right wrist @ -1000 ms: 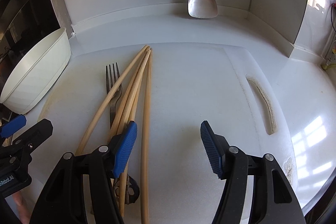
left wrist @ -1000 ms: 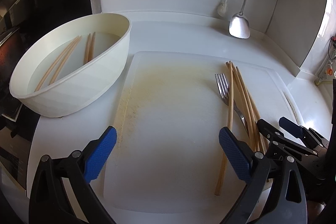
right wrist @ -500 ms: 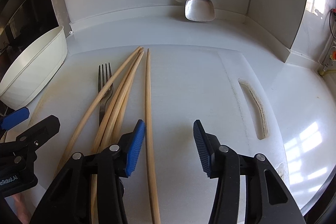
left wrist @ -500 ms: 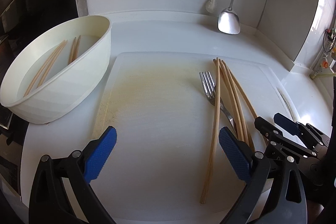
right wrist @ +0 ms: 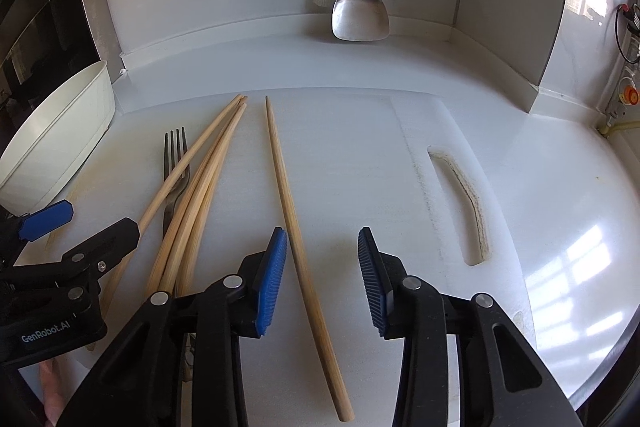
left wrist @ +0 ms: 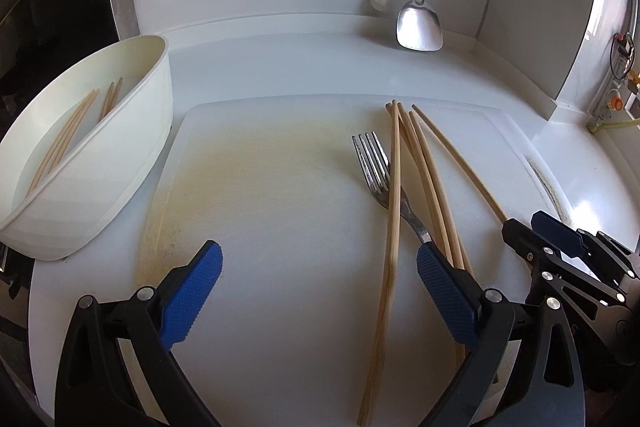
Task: Organize utensils
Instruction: 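Close the right gripper on the wooden chopstick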
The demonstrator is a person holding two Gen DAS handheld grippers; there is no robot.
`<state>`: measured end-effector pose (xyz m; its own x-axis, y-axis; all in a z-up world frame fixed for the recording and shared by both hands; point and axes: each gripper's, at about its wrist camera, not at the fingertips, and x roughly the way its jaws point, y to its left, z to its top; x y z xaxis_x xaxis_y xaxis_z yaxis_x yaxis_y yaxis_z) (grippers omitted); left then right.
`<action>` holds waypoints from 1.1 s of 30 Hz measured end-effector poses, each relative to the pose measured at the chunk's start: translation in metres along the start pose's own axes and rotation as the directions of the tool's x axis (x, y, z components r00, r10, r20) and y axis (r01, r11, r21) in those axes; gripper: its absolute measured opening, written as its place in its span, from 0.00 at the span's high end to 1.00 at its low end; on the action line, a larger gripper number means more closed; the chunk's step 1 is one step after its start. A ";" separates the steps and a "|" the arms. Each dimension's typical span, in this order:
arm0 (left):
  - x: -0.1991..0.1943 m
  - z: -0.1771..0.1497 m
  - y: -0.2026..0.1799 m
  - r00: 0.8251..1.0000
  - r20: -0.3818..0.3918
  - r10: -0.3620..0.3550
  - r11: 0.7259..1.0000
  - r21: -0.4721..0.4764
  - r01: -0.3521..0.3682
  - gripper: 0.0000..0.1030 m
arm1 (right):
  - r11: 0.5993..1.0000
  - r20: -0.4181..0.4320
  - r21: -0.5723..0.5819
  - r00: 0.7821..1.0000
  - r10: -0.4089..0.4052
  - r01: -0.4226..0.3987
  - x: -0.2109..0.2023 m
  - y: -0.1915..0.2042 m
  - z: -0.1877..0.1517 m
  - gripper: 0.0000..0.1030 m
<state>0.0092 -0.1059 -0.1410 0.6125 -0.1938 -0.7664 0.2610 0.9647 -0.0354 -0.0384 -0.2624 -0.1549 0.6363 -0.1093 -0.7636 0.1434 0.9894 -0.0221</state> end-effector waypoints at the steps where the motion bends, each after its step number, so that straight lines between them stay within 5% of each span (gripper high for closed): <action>1: 0.001 0.000 -0.001 1.000 0.002 0.007 1.000 0.006 -0.007 0.07 | 1.000 0.000 0.002 1.000 -0.001 0.001 0.000 -0.001 0.000 0.65; 24: 0.020 0.005 -0.008 1.000 -0.008 0.012 0.999 0.035 -0.011 0.12 | 0.999 0.004 -0.037 1.000 0.022 -0.022 0.005 0.002 0.009 0.65; 33: 0.015 0.002 -0.011 1.000 0.004 -0.004 0.998 0.060 0.003 0.28 | 0.999 0.005 -0.043 0.999 0.034 -0.034 0.007 0.003 0.012 0.65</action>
<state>0.0171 -0.1201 -0.1505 0.6145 -0.1981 -0.7637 0.3074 0.9516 0.0005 -0.0248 -0.2617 -0.1525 0.6450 -0.0758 -0.7604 0.0892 0.9957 -0.0236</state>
